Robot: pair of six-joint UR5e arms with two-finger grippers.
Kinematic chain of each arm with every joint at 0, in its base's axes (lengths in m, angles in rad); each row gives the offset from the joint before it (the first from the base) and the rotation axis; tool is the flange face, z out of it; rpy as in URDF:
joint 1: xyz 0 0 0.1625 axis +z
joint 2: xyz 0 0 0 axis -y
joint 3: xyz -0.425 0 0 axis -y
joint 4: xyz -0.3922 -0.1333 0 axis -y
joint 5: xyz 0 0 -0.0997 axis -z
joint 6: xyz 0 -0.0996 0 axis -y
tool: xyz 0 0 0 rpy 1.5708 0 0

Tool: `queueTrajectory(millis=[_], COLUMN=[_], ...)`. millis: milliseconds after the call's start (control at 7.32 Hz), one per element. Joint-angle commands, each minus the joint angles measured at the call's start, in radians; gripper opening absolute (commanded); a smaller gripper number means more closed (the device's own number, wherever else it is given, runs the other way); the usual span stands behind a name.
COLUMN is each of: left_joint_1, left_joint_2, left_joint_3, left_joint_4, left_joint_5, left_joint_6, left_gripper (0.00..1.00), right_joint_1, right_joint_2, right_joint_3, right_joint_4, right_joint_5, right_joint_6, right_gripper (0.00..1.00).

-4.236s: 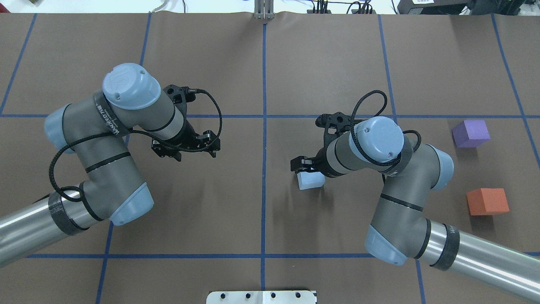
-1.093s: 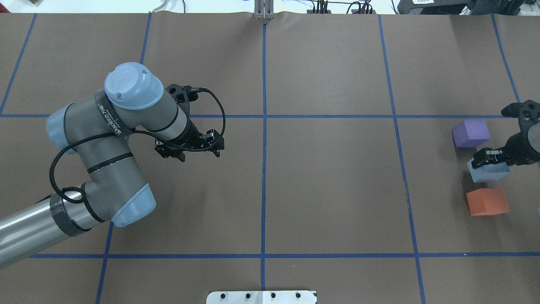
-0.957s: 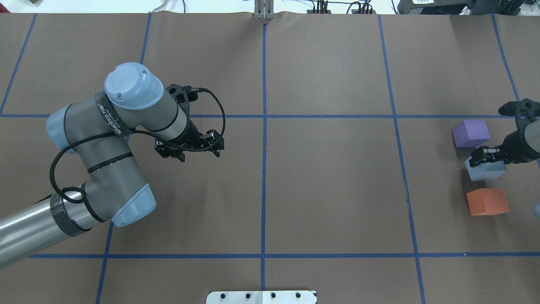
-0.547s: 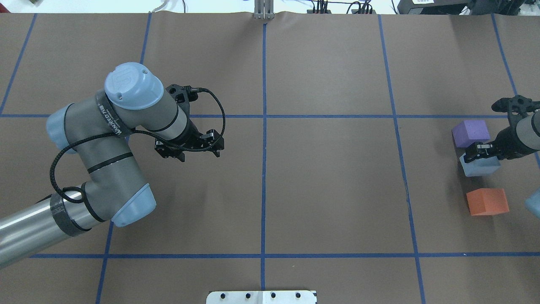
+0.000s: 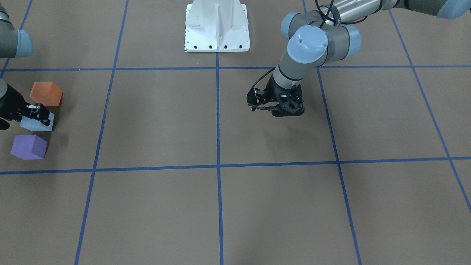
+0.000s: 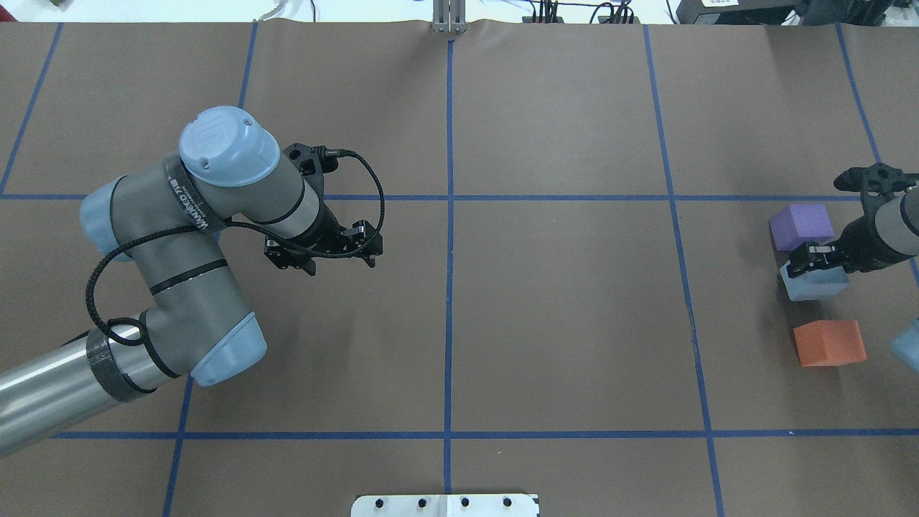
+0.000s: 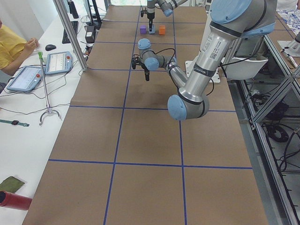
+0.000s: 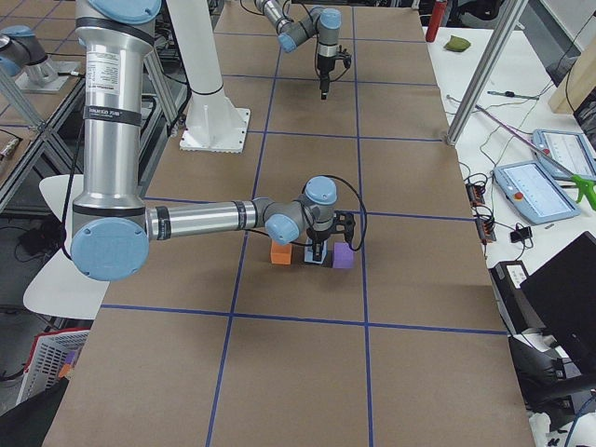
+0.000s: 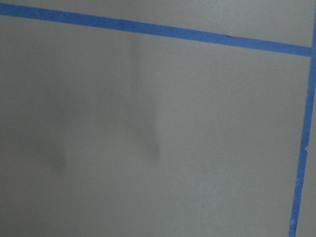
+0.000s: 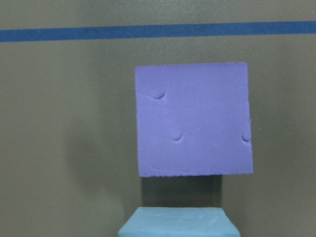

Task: Place blue block between orange and purple blocks
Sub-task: 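Lower the light blue cube and open the right gripper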

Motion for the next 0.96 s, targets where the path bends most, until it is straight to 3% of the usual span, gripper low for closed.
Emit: queueTrajectory(millis=[0, 137, 410, 820], left_joint_1=[0.000, -0.001, -0.001, -0.001], left_joint_2=[-0.002, -0.003, -0.005, -0.017], left_joint_3=[0.001, -0.002, -0.004, -0.005], left_joint_4=[0.000, 0.000, 0.000, 0.003], left_joint_5=[0.000, 0.000, 0.000, 0.002], left_joint_6=[0.000, 0.000, 0.000, -0.003], left_gripper=[1.00, 1.00, 1.00, 1.00], right_joint_1=[-0.009, -0.011, -0.011, -0.003], right_joint_2=[0.000, -0.001, 0.000, -0.021], right_joint_3=[-0.002, -0.030, -0.087, -0.031], right_joint_4=[0.012, 0.064, 0.169, 0.187], right_joint_5=[-0.002, -0.002, -0.001, 0.013], right_joint_6=[-0.001, 0.000, 0.000, 0.000], right_gripper=[0.80, 0.99, 1.00, 1.00])
